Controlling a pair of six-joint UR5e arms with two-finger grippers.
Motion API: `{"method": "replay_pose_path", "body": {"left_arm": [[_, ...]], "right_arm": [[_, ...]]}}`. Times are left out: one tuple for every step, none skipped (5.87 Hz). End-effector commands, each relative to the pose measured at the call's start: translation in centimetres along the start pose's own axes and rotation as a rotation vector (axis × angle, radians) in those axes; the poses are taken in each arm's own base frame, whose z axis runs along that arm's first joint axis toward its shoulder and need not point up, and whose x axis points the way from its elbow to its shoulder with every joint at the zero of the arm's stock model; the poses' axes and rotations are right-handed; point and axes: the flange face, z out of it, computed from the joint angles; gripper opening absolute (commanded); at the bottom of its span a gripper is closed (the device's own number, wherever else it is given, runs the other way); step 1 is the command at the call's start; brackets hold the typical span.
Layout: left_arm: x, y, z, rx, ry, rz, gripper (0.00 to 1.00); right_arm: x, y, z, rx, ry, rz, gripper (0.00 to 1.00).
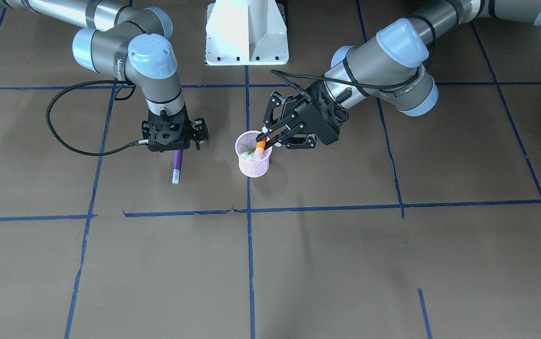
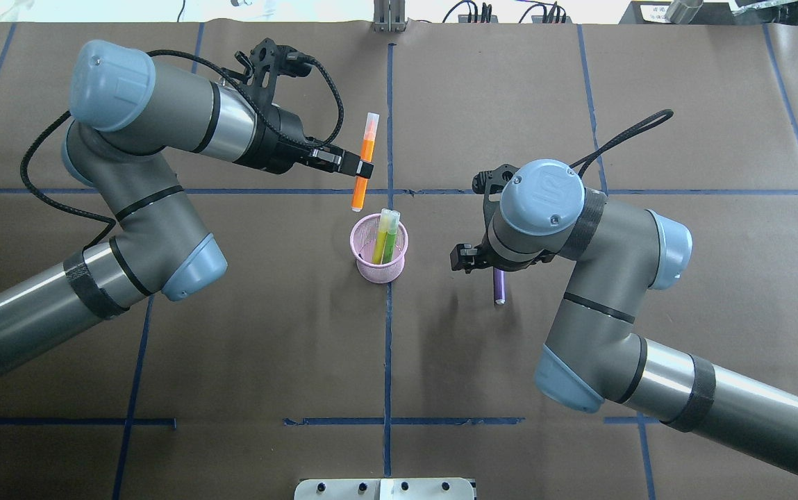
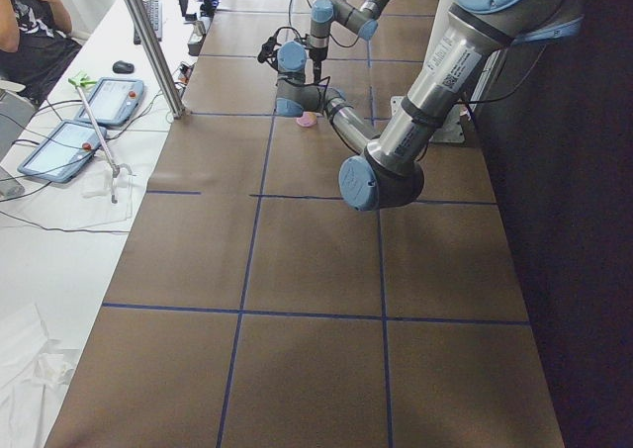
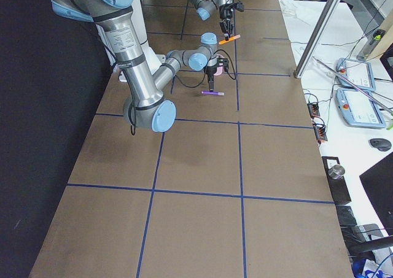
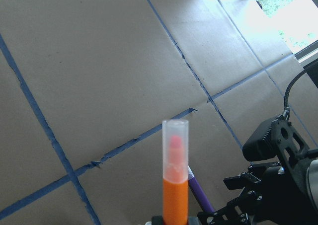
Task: Collect pens into pen holder
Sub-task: 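Lower orange highlighter into pink cup with left gripper while right grasps purple marker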
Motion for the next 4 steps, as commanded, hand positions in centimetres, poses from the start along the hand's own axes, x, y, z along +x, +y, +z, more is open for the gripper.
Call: {"method": "replay_pose_path", "body": {"left_arm": [[-1.4,0.7,0.4,0.028,0.046,0.028,0.0],[-1.5,0.8,0.5,0.035,0.051,0.033,0.0],[-1.2,1.0,1.1,0.059,0.044,0.034,0.0],[-0.8,1.5,1.5,0.087,0.061,0.036,0.0]], "right_arm": [[0.7,0.2,1.3,-0.035,0.007,0.009,1.0],[1.6,-0.1,3.6,-0.017,-0.033,0.002,1.0],[1.6,-0.1,4.1,-0.024,-0.061,0.004,1.0],[1.7,-0.5,3.5,-0.049,-0.083,0.02,1.0]]}}
